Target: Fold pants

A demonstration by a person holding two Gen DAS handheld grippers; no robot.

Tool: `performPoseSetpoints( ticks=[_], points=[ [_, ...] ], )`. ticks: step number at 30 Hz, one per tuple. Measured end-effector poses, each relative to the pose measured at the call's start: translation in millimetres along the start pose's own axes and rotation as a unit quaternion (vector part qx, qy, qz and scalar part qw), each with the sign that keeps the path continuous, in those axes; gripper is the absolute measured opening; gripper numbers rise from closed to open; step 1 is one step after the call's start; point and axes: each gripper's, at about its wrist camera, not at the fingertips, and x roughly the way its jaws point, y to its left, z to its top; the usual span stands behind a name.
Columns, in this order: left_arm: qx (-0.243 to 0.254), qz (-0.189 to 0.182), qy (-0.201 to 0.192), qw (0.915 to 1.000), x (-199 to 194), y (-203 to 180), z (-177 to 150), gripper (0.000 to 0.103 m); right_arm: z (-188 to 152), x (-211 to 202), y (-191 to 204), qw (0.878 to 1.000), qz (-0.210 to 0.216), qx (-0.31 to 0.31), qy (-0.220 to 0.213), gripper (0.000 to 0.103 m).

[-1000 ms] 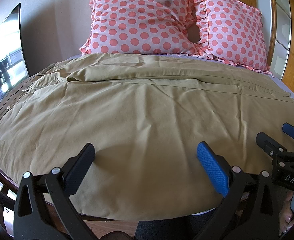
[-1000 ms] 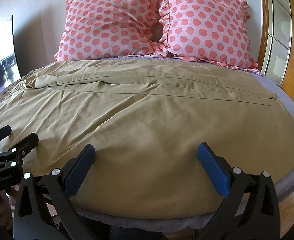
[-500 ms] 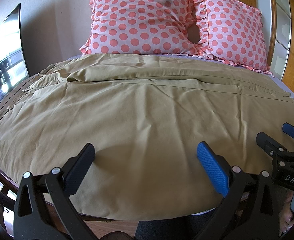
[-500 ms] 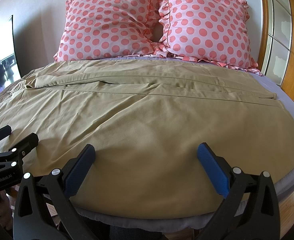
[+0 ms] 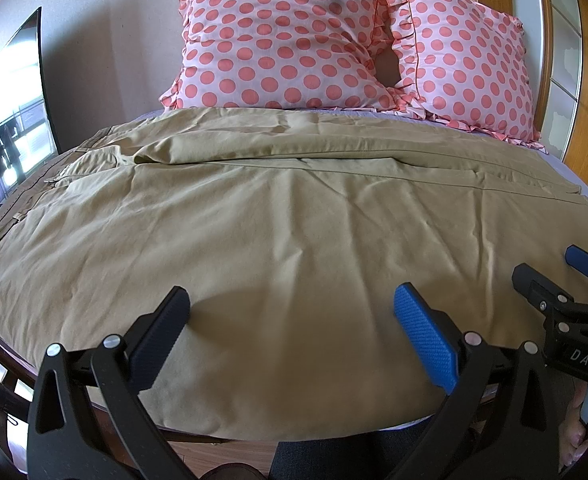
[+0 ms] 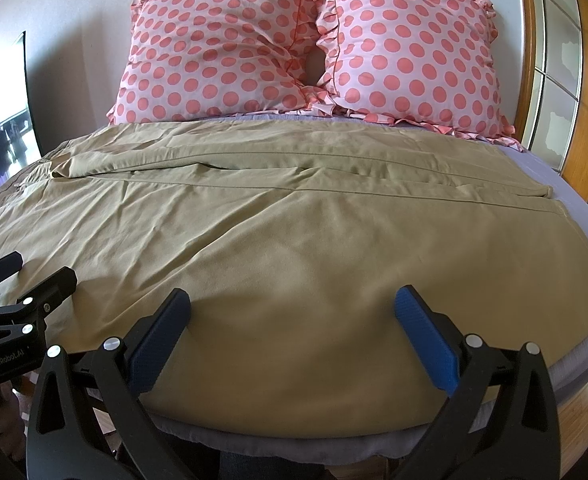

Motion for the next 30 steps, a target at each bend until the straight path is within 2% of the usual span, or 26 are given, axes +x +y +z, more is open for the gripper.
performPoseSetpoints(
  ticks=[30],
  points=[
    [0.0, 0.0, -0.002, 1.0, -0.1, -0.1, 0.1, 0.101, -3.1, 1.4, -1.3, 1.0, 0.0, -0.001, -0.009, 0.102]
  ],
)
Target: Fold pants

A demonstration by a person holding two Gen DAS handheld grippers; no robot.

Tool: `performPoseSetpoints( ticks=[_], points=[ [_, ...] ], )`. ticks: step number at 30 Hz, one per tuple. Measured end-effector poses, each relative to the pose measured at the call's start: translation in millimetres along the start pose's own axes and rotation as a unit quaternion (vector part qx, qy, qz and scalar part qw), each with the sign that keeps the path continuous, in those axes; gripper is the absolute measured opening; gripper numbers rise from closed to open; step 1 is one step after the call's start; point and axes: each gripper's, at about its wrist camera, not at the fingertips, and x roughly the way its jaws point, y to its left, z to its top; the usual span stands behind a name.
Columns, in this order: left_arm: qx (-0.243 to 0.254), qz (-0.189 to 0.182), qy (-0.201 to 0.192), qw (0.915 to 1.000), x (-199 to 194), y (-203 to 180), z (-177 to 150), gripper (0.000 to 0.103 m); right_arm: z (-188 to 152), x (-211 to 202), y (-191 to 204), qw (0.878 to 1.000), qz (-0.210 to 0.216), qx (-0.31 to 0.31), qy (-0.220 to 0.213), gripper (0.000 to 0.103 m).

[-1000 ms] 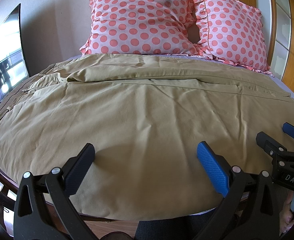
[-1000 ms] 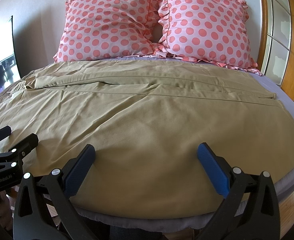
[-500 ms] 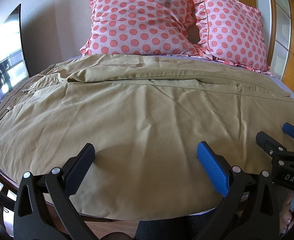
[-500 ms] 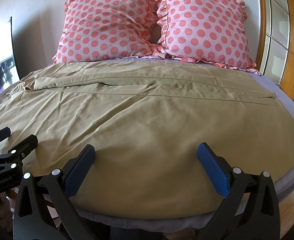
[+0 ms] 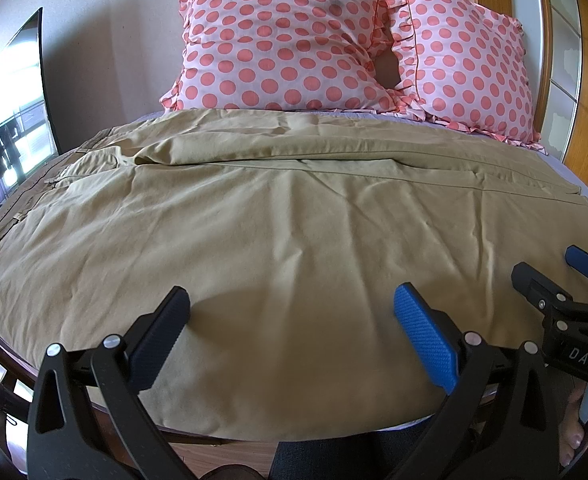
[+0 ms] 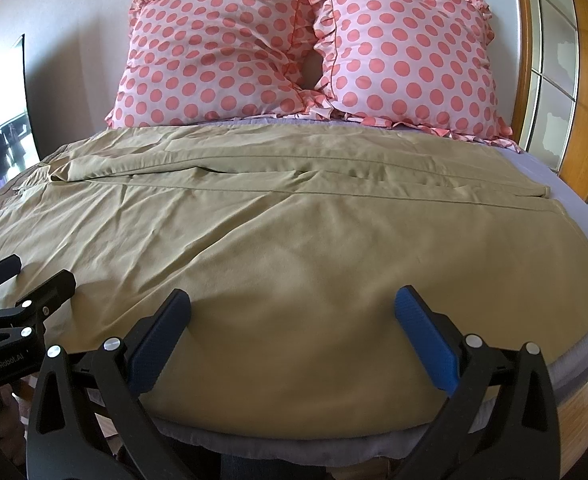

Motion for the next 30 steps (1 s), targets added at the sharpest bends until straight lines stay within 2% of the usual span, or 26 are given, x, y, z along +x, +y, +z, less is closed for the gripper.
performPoseSetpoints(
  ticks=[3, 5, 6, 9, 12, 13, 14, 15, 16, 19, 23, 24, 27, 29, 30],
  points=[
    [0.001, -0.001, 0.001, 1.0, 0.1, 0.0, 0.1, 0.101, 3.0, -0.9, -3.2, 1.0, 0.01, -0.01, 0.0, 0.102],
    [0.004, -0.008, 0.007, 0.9999, 0.7, 1.7, 1.9, 0.101, 17.9, -2.1, -13.8, 1.0, 0.007, -0.019, 0.015, 0.102],
    [0.008, -0.012, 0.013, 0.9998, 1.2, 2.6, 4.0, 0.101, 26.7, -4.4, -20.5, 1.0, 0.001, -0.02, 0.008, 0.102],
    [0.021, -0.017, 0.019, 0.9995, 0.2, 5.3, 14.9, 0.101, 85.2, -16.3, -63.0, 0.997, -0.068, -0.003, -0.038, 0.102],
    [0.025, -0.015, 0.0, 0.9996, -4.7, 6.8, 21.7, 0.101, 149.4, 11.0, -119.0, 0.99, -0.122, 0.066, -0.016, 0.102],
    [0.022, -0.024, -0.007, 0.9995, -5.8, 7.7, 27.7, 0.101, 167.7, 29.6, -139.3, 0.986, -0.136, 0.097, 0.005, 0.101],
    [0.019, -0.03, -0.009, 0.9993, -6.0, 8.5, 31.3, 0.101, 187.6, 57.3, -164.1, 0.978, -0.15, 0.138, 0.035, 0.096],
    [0.015, -0.044, -0.008, 0.9989, -5.0, 9.2, 36.3, 0.101, 197.7, 75.7, -178.2, 0.972, -0.158, 0.162, 0.054, 0.082],
    [0.012, -0.057, -0.007, 0.9983, -5.0, 8.3, 39.8, 0.101, 209.7, 101.9, -197.1, 0.962, -0.168, 0.199, 0.08, 0.073],
    [0.005, -0.077, -0.012, 0.9969, -3.0, 8.9, 48.7, 0.101, 231.7, 166.3, -235.9, 0.939, -0.174, 0.273, 0.12, 0.067],
    [0.014, -0.075, -0.022, 0.9968, 0.6, 7.9, 55.2, 0.101, 241.6, 227.1, -260.7, 0.916, -0.227, 0.297, 0.146, 0.066],
    [0.016, -0.074, -0.023, 0.9968, 2.0, 7.9, 56.3, 0.101, 243.0, 247.0, -264.5, 0.908, -0.245, 0.297, 0.164, 0.063],
    [0.023, -0.072, -0.024, 0.9968, 5.9, 7.5, 57.1, 0.101, 235.7, 265.8, -274.8, 0.889, -0.275, 0.312, 0.193, 0.058],
    [0.022, -0.072, -0.021, 0.9969, 10.5, 7.7, 58.8, 0.101, 231.5, 263.9, -275.7, 0.885, -0.297, 0.306, 0.185, 0.055],
    [0.021, -0.073, -0.02, 0.9969, 12.2, 8.1, 59.7, 0.101, 227.5, 262.5, -276.0, 0.891, -0.291, 0.302, 0.176, 0.051]
  ],
)
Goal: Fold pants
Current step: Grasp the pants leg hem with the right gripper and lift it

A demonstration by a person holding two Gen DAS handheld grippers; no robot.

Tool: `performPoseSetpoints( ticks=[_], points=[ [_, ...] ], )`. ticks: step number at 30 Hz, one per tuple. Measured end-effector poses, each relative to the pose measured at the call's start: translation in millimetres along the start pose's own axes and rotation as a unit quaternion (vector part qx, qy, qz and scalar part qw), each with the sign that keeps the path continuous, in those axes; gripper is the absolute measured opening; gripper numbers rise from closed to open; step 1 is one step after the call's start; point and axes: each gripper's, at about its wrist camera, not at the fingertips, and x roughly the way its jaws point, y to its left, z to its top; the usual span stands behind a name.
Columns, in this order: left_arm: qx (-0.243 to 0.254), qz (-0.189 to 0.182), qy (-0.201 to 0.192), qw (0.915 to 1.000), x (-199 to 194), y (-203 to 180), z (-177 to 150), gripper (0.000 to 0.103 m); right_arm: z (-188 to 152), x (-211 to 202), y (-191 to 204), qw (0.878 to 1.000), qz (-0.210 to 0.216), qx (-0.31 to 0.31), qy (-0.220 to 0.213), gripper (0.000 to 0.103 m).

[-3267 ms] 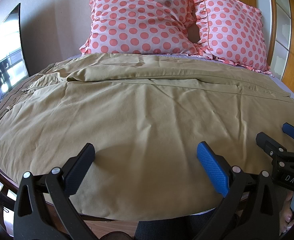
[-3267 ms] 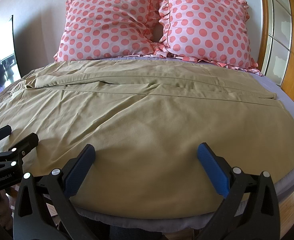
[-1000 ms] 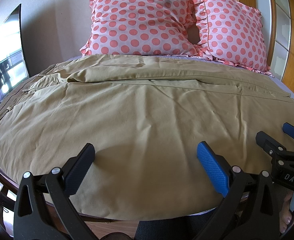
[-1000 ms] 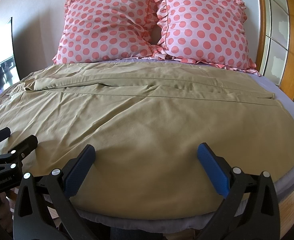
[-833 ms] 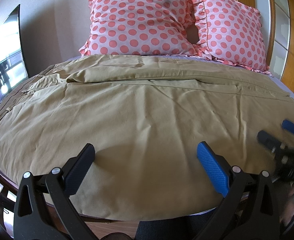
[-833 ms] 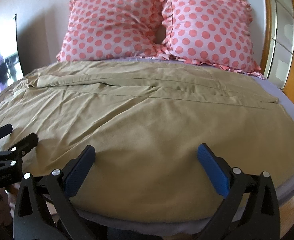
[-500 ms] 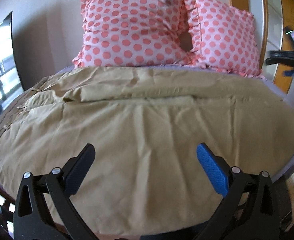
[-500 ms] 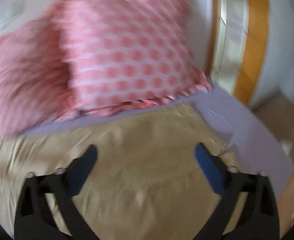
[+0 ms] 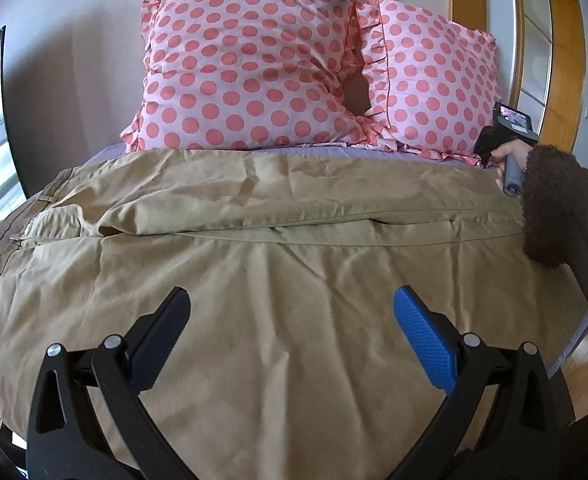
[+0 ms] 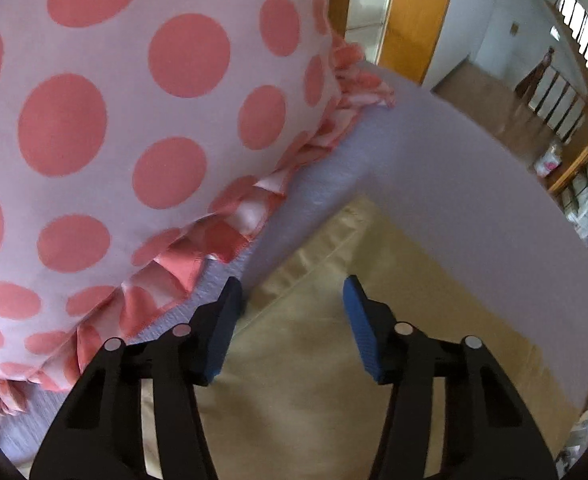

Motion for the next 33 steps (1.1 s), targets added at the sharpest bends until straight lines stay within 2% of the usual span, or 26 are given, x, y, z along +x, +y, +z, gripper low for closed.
performPoseSetpoints(
  ticks=[1, 3, 4, 5, 8, 10, 12, 14, 15, 18, 20, 22, 24, 26, 28, 32, 33],
  points=[
    [-0.001, -0.001, 0.0, 1.0, 0.6, 0.7, 0.0, 0.101, -4.9, -0.6, -4.8, 1.0, 0.012, 0.0, -0.008, 0.047],
    [-0.005, -0.004, -0.003, 1.0, 0.3, 2.1, -2.8, 0.101, -16.9, -4.4, -22.2, 0.999, 0.027, 0.006, -0.027, 0.015],
    [-0.007, -0.005, -0.003, 1.0, 0.8, 2.7, -2.6, 0.101, -22.0, -4.3, -36.3, 0.998, 0.056, 0.021, -0.035, 0.011],
    [-0.009, -0.006, -0.004, 0.9999, 0.4, 2.8, -2.9, 0.101, -25.2, -2.4, -49.4, 0.994, 0.09, 0.038, -0.041, 0.009],
    [-0.022, -0.009, -0.013, 0.9996, -5.0, 6.0, -1.0, 0.101, -22.1, 3.3, -68.0, 0.985, 0.151, 0.071, -0.036, 0.004],
    [-0.037, -0.011, -0.025, 0.9989, -14.8, 12.4, 1.6, 0.101, -17.7, -1.1, -92.8, 0.967, 0.222, 0.116, -0.037, 0.003],
    [-0.054, -0.013, -0.044, 0.9975, -26.4, 21.7, 3.5, 0.101, -26.0, -21.9, -119.2, 0.947, 0.287, 0.13, -0.06, 0.003],
    [-0.068, -0.02, -0.057, 0.9958, -35.7, 32.3, 5.5, 0.101, -46.9, -48.9, -149.3, 0.927, 0.342, 0.133, -0.08, 0.003],
    [-0.073, -0.027, -0.063, 0.995, -39.6, 37.9, 6.0, 0.101, -68.4, -67.0, -175.9, 0.912, 0.378, 0.133, -0.09, 0.003],
    [-0.086, -0.047, -0.075, 0.9924, -46.1, 58.9, 12.1, 0.101, -120.5, -93.2, -232.0, 0.892, 0.42, 0.144, -0.085, 0.003],
    [-0.095, -0.069, -0.08, 0.9899, -47.1, 74.7, 19.5, 0.101, -154.6, -99.7, -255.4, 0.894, 0.412, 0.162, -0.069, 0.003],
    [-0.106, -0.088, -0.089, 0.9864, -45.8, 92.0, 31.2, 0.101, -184.8, -94.9, -269.9, 0.902, 0.391, 0.182, -0.033, 0.003],
    [-0.111, -0.072, -0.086, 0.9875, -39.7, 103.8, 43.2, 0.101, -189.9, -85.5, -276.1, 0.899, 0.394, 0.189, -0.006, 0.004],
    [-0.119, -0.057, -0.075, 0.9884, -31.0, 115.9, 53.6, 0.101, -189.6, -78.4, -276.7, 0.898, 0.394, 0.196, 0.017, 0.014],
    [-0.144, -0.057, -0.062, 0.986, -22.6, 132.2, 61.7, 0.101, -195.2, -76.6, -277.7, 0.897, 0.392, 0.203, 0.032, 0.05],
    [-0.212, -0.056, -0.03, 0.9751, 0.4, 163.4, 75.2, 0.101, -194.8, -71.5, -274.0, 0.898, 0.389, 0.205, 0.028, 0.051],
    [-0.229, -0.058, -0.019, 0.9714, 7.8, 169.5, 79.0, 0.101, -193.4, -71.0, -272.8, 0.902, 0.382, 0.2, 0.018, 0.03]
  ],
)
